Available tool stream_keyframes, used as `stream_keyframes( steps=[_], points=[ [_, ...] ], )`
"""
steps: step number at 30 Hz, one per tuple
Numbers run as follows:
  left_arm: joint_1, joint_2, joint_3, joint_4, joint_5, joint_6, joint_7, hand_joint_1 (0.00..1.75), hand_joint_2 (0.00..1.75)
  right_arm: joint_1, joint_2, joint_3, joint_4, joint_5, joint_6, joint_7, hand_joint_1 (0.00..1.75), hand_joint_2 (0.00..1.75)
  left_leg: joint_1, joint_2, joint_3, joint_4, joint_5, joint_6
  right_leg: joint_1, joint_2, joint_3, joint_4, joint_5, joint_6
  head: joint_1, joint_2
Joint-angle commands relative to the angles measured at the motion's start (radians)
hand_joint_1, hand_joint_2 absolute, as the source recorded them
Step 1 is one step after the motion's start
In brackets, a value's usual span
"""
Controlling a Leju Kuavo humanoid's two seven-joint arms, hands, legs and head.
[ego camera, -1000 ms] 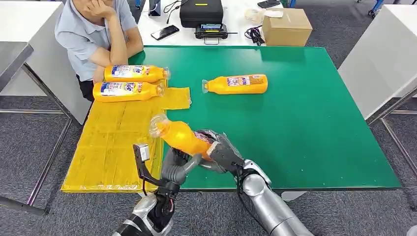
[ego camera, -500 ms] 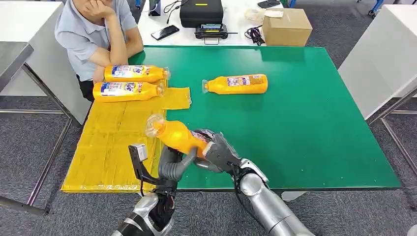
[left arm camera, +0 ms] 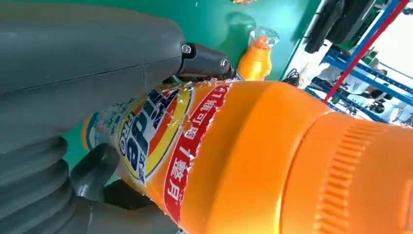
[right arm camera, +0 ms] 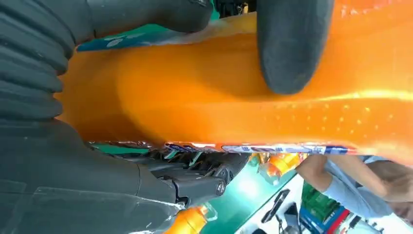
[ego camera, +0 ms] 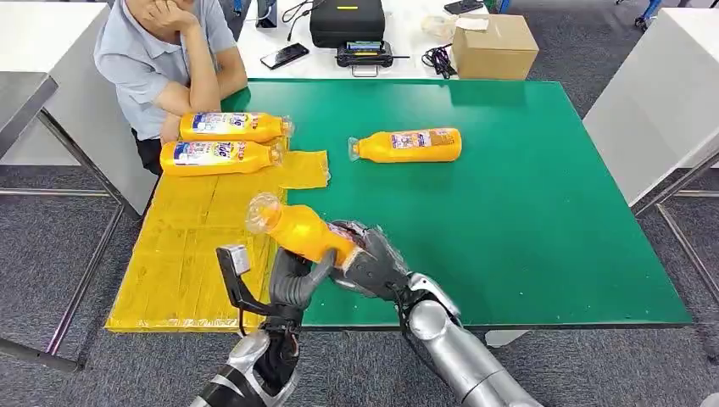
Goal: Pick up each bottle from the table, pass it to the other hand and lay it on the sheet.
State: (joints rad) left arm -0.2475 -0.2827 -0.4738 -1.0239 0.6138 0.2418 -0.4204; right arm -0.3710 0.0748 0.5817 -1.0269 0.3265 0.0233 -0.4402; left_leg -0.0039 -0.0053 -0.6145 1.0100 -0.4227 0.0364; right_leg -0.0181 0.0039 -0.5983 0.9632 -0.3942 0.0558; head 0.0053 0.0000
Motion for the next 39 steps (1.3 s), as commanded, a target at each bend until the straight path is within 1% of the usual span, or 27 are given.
stream_keyframes(
  steps=[1, 2, 7, 8, 9, 11, 13, 14, 15, 18, 19, 20, 21, 22, 23, 24, 25, 26, 27, 28, 29, 32, 33, 34, 35, 36, 39],
  points=[
    [-0.023, 0.011, 0.055, -0.011, -0.008, -0.006, 0.008, 1.75, 1.75, -0.002, -0.029, 0.066, 0.007, 0.038, -0.056, 0.02, 0.0, 1.75, 0.001, 0.001, 0.006, 0.001, -0.003, -0.003, 0.001, 0.0, 0.006, 0.001, -0.003, -0.003, 0.0, 0.0],
    [-0.019, 0.013, 0.055, -0.018, -0.021, 0.006, 0.006, 1.75, 1.75, 0.002, -0.027, 0.063, 0.006, 0.039, -0.063, 0.021, 0.0, 1.75, 0.001, 0.001, 0.003, 0.0, -0.001, -0.002, 0.001, 0.0, 0.003, 0.0, -0.001, -0.002, 0.0, 0.0],
    [-0.01, 0.029, 0.038, -0.044, -0.107, 0.053, -0.018, 1.75, 1.75, 0.033, -0.043, 0.045, -0.026, 0.065, -0.116, 0.021, 0.0, 1.75, 0.001, 0.0, 0.006, 0.0, -0.003, -0.003, 0.001, -0.001, 0.006, 0.0, -0.003, -0.003, 0.0, 0.0],
    [-0.007, 0.028, 0.04, -0.048, -0.111, 0.053, -0.016, 1.75, 1.75, 0.037, -0.045, 0.042, -0.03, 0.065, -0.116, 0.021, 0.0, 1.75, 0.001, 0.0, 0.008, 0.0, -0.004, -0.003, 0.002, -0.001, 0.008, 0.001, -0.004, -0.004, 0.0, 0.0],
    [-0.007, 0.028, 0.04, -0.048, -0.111, 0.053, -0.016, 1.75, 1.75, 0.037, -0.045, 0.042, -0.03, 0.065, -0.116, 0.021, 0.0, 1.75, 0.001, 0.0, 0.004, 0.0, -0.002, -0.002, 0.001, -0.001, 0.004, 0.0, -0.002, -0.002, 0.0, 0.0],
    [-0.007, 0.028, 0.04, -0.048, -0.111, 0.053, -0.016, 1.75, 1.75, 0.037, -0.045, 0.042, -0.03, 0.065, -0.116, 0.021, 0.0, 1.75, 0.001, 0.0, 0.006, 0.0, -0.003, -0.002, 0.001, -0.001, 0.006, 0.0, -0.003, -0.003, 0.0, 0.0],
    [-0.007, 0.028, 0.04, -0.048, -0.111, 0.053, -0.016, 1.75, 1.75, 0.037, -0.045, 0.042, -0.03, 0.065, -0.116, 0.021, 0.0, 1.75, 0.0, 0.0, 0.002, -0.001, -0.001, -0.001, 0.0, -0.001, 0.002, 0.0, -0.001, -0.002, 0.0, 0.0],
    [-0.005, 0.028, 0.04, -0.054, -0.121, 0.051, -0.017, 1.75, 1.75, 0.038, -0.046, 0.041, -0.035, 0.08, -0.129, 0.021, 0.0, 1.75, 0.001, 0.001, 0.004, 0.0, -0.002, -0.002, 0.001, 0.0, 0.004, 0.0, -0.001, -0.002, 0.0, 0.0],
    [-0.001, 0.03, 0.038, -0.064, -0.14, 0.055, -0.022, 1.75, 1.75, 0.044, -0.046, 0.035, -0.039, 0.082, -0.13, 0.021, 0.0, 1.75, 0.0, 0.0, 0.002, 0.0, -0.001, -0.001, 0.001, 0.0, 0.002, 0.0, -0.001, -0.001, 0.0, 0.0],
    [0.011, 0.026, 0.038, -0.085, -0.161, 0.058, -0.024, 1.75, 1.75, 0.057, -0.05, 0.025, -0.047, 0.091, -0.138, 0.021, 0.0, 1.75, 0.001, 0.0, 0.004, 0.0, -0.002, -0.002, 0.001, -0.001, 0.004, 0.0, -0.002, -0.003, 0.0, 0.0],
    [0.015, 0.025, 0.04, -0.09, -0.161, 0.059, -0.02, 1.75, 1.75, 0.06, -0.049, 0.023, -0.048, 0.091, -0.137, 0.021, 0.0, 1.75, 0.001, 0.0, 0.002, 0.0, -0.001, -0.001, 0.001, -0.001, 0.002, 0.0, -0.001, -0.002, 0.0, 0.0],
    [0.017, 0.023, 0.041, -0.091, -0.162, 0.062, -0.019, 1.75, 1.75, 0.061, -0.048, 0.02, -0.045, 0.092, -0.134, 0.021, 0.0, 1.75, 0.001, 0.0, 0.005, 0.0, -0.002, -0.002, 0.001, -0.001, 0.005, 0.0, -0.002, -0.003, 0.0, 0.0],
    [0.017, 0.023, 0.041, -0.091, -0.162, 0.062, -0.019, 1.75, 1.75, 0.061, -0.048, 0.02, -0.045, 0.092, -0.134, 0.021, 0.0, 1.75, 0.001, 0.0, 0.003, 0.0, -0.001, -0.002, 0.001, -0.001, 0.003, -0.001, -0.001, -0.002, 0.0, 0.0],
    [0.017, 0.024, 0.044, -0.09, -0.169, 0.072, -0.024, 1.75, 1.75, 0.061, -0.047, 0.021, -0.042, 0.093, -0.132, 0.021, 0.0, 1.75, 0.001, 0.0, 0.005, 0.0, -0.002, -0.002, 0.001, 0.0, 0.005, 0.0, -0.002, -0.003, 0.0, 0.0],
    [0.012, 0.029, 0.042, -0.083, -0.205, 0.108, -0.046, 1.75, 1.75, 0.063, -0.047, 0.017, -0.04, 0.092, -0.134, 0.02, 0.0, 1.75, 0.001, 0.0, 0.003, -0.001, -0.001, -0.002, 0.001, 0.0, 0.003, -0.001, -0.001, -0.002, 0.0, 0.0],
    [0.003, 0.039, 0.029, -0.068, -0.281, 0.178, -0.077, 1.75, 1.75, 0.071, -0.049, 0.01, -0.045, 0.096, -0.149, 0.017, 0.0, 1.75, 0.001, 0.001, 0.005, -0.001, -0.002, -0.002, 0.001, 0.0, 0.005, 0.0, -0.002, -0.002, 0.0, 0.0],
    [-0.017, 0.057, 0.002, -0.032, -0.41, 0.291, -0.108, 1.75, 1.75, 0.086, -0.056, 0.003, -0.058, 0.112, -0.172, 0.013, 0.0, 1.75, 0.001, 0.0, 0.006, 0.0, -0.003, -0.003, 0.001, -0.001, 0.006, 0.0, -0.003, -0.003, 0.0, 0.0],
    [-0.046, 0.074, -0.026, 0.031, -0.562, 0.399, -0.09, 1.75, 1.75, 0.105, -0.061, -0.014, -0.078, 0.126, -0.196, 0.008, 0.0, 1.75, 0.001, 0.0, 0.003, -0.001, -0.001, -0.002, 0.001, -0.001, 0.004, -0.001, -0.001, -0.002, 0.0, 0.0],
    [-0.058, 0.077, -0.019, 0.064, -0.671, 0.453, -0.077, 1.75, 1.75, 0.122, -0.062, -0.031, -0.099, 0.143, -0.21, 0.002, 0.0, 1.75, 0.001, -0.002, 0.005, -0.001, -0.001, -0.002, 0.001, -0.003, 0.006, -0.001, -0.002, -0.003, 0.0, 0.0],
    [-0.045, 0.057, 0.06, 0.056, -0.812, 0.456, -0.061, 1.75, 1.75, 0.143, -0.062, -0.051, -0.131, 0.169, -0.229, 0.0, 0.0, 1.75, 0.001, -0.003, 0.006, -0.001, -0.002, -0.003, 0.001, -0.004, 0.007, -0.001, -0.003, -0.003, 0.0, 0.0],
    [-0.041, 0.058, 0.073, 0.041, -0.828, 0.441, -0.048, 1.75, 1.75, 0.156, -0.062, -0.063, -0.158, 0.184, -0.239, 0.001, 0.0, 1.75, 0.0, -0.002, 0.004, -0.001, -0.001, -0.002, 0.001, -0.003, 0.004, -0.001, -0.002, -0.002, 0.0, 0.0],
    [-0.025, 0.065, 0.107, -0.025, -1.014, 0.456, -0.008, 1.75, 1.75, 0.182, -0.06, -0.093, -0.228, 0.219, -0.244, 0.005, 0.0, 1.75, 0.001, -0.001, 0.004, -0.001, -0.001, -0.002, 0.001, -0.001, 0.004, 0.0, -0.002, -0.002, 0.0, 0.0],
    [-0.016, 0.049, 0.14, -0.046, -1.1, 0.456, 0.005, 1.75, 1.75, 0.185, -0.061, -0.099, -0.242, 0.224, -0.244, 0.003, 0.0, 1.75, 0.001, -0.001, 0.005, 0.0, -0.003, -0.002, 0.001, -0.001, 0.005, 0.0, -0.003, -0.003, 0.0, 0.0],
    [-0.014, 0.05, 0.14, -0.056, -1.105, 0.455, 0.01, 1.75, 1.75, 0.186, -0.061, -0.101, -0.247, 0.227, -0.241, 0.005, 0.0, 1.75, 0.001, 0.0, 0.002, 0.0, -0.002, -0.002, 0.001, 0.0, 0.002, 0.0, -0.002, -0.002, 0.0, 0.0],
    [-0.014, 0.05, 0.14, -0.056, -1.105, 0.455, 0.01, 1.75, 1.75, 0.186, -0.061, -0.101, -0.247, 0.227, -0.241, 0.005, 0.0, 1.75, 0.001, 0.001, 0.004, 0.001, -0.003, -0.002, 0.001, 0.0, 0.004, 0.001, -0.003, -0.003, 0.0, 0.0],
    [-0.005, 0.036, 0.192, -0.076, -1.29, 0.456, 0.052, 1.75, 1.75, 0.187, -0.061, -0.106, -0.255, 0.246, -0.248, 0.001, 0.0, 1.75, 0.001, 0.002, 0.002, 0.0, -0.002, -0.002, 0.001, 0.001, 0.002, 0.0, -0.001, -0.002, 0.0, 0.0],
    [-0.01, 0.037, 0.191, -0.075, -1.292, 0.456, 0.053, 1.75, 1.75, 0.187, -0.062, -0.11, -0.258, 0.246, -0.248, 0.001, 0.0, 1.75, 0.001, 0.001, 0.001, 0.0, -0.001, -0.001, 0.001, 0.0, 0.001, 0.0, -0.001, -0.002, 0.0, 0.0]
  ],
)
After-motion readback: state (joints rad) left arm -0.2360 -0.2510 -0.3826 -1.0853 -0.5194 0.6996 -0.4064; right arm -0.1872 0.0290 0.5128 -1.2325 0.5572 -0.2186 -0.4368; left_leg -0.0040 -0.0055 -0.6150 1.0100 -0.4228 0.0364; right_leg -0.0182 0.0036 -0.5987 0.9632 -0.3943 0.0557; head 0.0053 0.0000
